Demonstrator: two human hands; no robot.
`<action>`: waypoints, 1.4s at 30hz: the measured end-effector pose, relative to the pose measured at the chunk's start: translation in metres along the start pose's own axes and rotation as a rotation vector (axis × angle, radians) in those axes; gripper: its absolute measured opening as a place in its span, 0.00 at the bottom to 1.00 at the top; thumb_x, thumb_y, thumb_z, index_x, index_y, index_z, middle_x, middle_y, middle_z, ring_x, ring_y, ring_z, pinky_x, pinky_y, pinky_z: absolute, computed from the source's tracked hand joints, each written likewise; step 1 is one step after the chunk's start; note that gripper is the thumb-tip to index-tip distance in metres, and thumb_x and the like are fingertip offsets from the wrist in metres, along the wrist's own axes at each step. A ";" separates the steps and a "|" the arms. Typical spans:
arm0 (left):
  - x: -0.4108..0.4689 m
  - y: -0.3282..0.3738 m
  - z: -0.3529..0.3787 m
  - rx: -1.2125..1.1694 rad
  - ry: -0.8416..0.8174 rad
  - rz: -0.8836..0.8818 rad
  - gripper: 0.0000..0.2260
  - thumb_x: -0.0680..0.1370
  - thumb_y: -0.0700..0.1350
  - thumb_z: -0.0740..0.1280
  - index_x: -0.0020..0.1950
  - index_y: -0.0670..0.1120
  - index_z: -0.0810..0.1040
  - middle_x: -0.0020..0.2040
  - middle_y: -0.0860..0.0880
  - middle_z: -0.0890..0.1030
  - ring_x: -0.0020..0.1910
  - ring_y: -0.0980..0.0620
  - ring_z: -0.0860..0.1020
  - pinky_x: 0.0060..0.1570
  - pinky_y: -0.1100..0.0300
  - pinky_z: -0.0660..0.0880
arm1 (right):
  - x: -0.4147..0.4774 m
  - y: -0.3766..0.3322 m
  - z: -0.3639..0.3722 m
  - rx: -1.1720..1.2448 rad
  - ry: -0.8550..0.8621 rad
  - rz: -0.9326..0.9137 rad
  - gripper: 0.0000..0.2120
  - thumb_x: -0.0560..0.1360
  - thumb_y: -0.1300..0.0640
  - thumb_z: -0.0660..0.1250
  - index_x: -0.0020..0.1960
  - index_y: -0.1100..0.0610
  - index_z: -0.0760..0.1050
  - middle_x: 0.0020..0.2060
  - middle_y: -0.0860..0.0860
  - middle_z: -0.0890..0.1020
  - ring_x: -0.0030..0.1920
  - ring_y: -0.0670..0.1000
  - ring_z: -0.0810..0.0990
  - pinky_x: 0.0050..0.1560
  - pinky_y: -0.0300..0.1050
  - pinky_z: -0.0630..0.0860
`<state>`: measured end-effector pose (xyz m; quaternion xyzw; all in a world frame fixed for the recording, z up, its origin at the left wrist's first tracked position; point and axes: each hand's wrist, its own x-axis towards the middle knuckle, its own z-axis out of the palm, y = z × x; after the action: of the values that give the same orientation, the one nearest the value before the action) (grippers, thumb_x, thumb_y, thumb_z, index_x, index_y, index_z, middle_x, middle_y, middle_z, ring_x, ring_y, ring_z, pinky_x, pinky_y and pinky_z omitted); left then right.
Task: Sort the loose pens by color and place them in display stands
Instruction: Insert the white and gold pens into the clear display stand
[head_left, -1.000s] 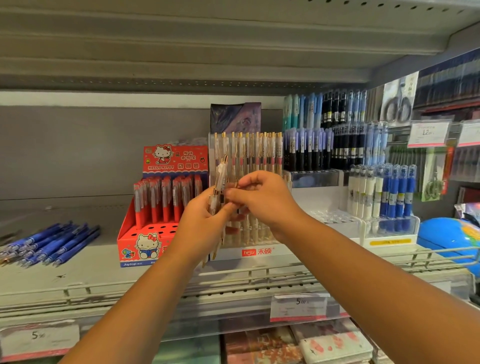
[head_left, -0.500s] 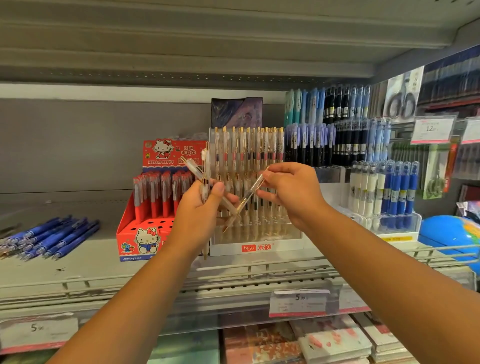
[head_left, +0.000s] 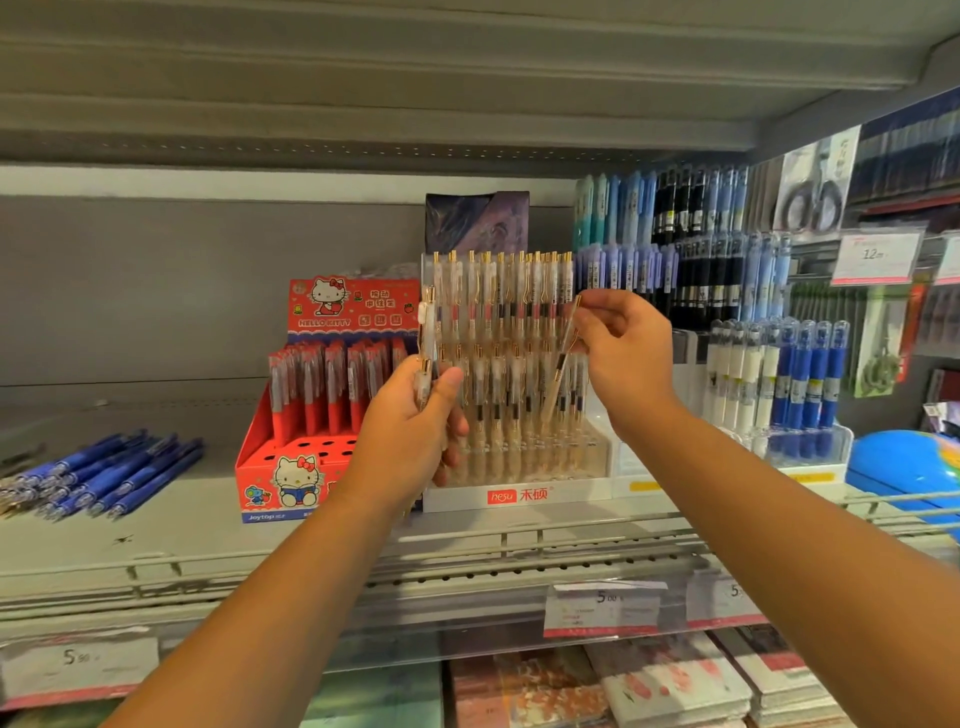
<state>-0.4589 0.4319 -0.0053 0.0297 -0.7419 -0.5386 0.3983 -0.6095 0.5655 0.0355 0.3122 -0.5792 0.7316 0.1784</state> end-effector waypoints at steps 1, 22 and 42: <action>0.000 -0.001 0.000 0.023 0.002 0.007 0.06 0.83 0.51 0.60 0.49 0.51 0.73 0.31 0.50 0.78 0.26 0.50 0.74 0.21 0.60 0.69 | -0.001 0.002 0.001 0.011 -0.007 -0.005 0.08 0.78 0.63 0.67 0.50 0.50 0.77 0.47 0.50 0.83 0.49 0.48 0.83 0.49 0.43 0.81; 0.005 -0.008 0.000 0.108 -0.012 0.054 0.08 0.82 0.51 0.60 0.51 0.48 0.73 0.34 0.48 0.71 0.33 0.51 0.69 0.34 0.51 0.68 | -0.005 0.014 0.001 0.090 -0.036 -0.045 0.08 0.77 0.63 0.69 0.53 0.52 0.79 0.47 0.50 0.85 0.48 0.48 0.84 0.48 0.41 0.81; 0.004 -0.008 0.001 0.136 -0.058 0.072 0.08 0.83 0.49 0.61 0.52 0.63 0.75 0.34 0.52 0.79 0.30 0.61 0.73 0.37 0.57 0.70 | -0.017 0.023 0.003 -0.344 -0.260 -0.045 0.08 0.77 0.62 0.69 0.51 0.49 0.78 0.44 0.44 0.81 0.45 0.42 0.80 0.45 0.34 0.76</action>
<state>-0.4654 0.4278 -0.0101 0.0146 -0.7887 -0.4729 0.3927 -0.6107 0.5579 0.0080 0.3816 -0.7065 0.5715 0.1693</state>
